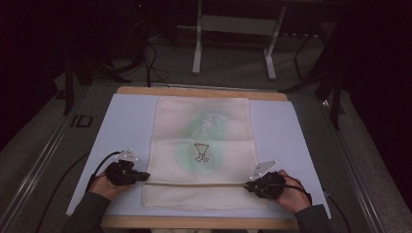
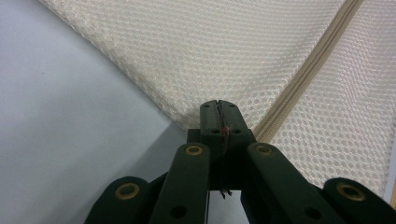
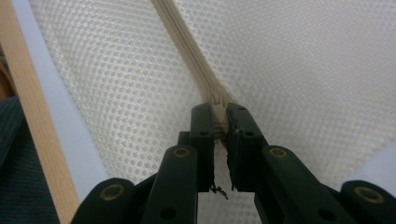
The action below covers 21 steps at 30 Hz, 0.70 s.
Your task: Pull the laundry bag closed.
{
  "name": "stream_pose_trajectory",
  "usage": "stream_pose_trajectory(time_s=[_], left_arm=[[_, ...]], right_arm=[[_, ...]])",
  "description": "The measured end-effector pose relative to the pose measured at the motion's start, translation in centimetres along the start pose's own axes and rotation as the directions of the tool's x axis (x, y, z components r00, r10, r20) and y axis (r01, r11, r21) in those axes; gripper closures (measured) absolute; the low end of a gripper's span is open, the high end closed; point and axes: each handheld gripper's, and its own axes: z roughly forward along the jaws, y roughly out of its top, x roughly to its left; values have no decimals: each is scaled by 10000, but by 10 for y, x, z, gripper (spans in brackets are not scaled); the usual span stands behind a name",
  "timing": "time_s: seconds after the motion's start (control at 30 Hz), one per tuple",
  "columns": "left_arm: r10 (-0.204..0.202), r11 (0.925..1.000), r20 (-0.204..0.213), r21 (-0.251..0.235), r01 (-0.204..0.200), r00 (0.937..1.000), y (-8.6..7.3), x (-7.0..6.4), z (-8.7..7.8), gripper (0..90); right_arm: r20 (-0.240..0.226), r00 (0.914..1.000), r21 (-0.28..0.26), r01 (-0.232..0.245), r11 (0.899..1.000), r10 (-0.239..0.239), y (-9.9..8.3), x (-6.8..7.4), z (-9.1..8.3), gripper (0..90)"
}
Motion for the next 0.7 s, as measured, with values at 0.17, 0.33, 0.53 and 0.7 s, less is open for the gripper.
stream_pose_trajectory(time_s=[0.17,0.33,0.53,0.7], left_arm=[[-14,10000,7,-18,14,10000,0,0,0,900],[9,10000,-11,4,-9,10000,0,0,0,900],[28,10000,-17,21,-28,10000,0,0,0,900],[5,10000,-1,11,-5,10000,0,0,0,900]], right_arm=[[16,10000,39,-72,10000,72,-3,-3,-3,821],[-18,10000,-7,-95,10000,95,-6,-5,-6,820],[-14,10000,148,-6,9999,7,-6,-9,-10,821],[154,9991,436,-395,9983,389,-20,-17,-14,821]])
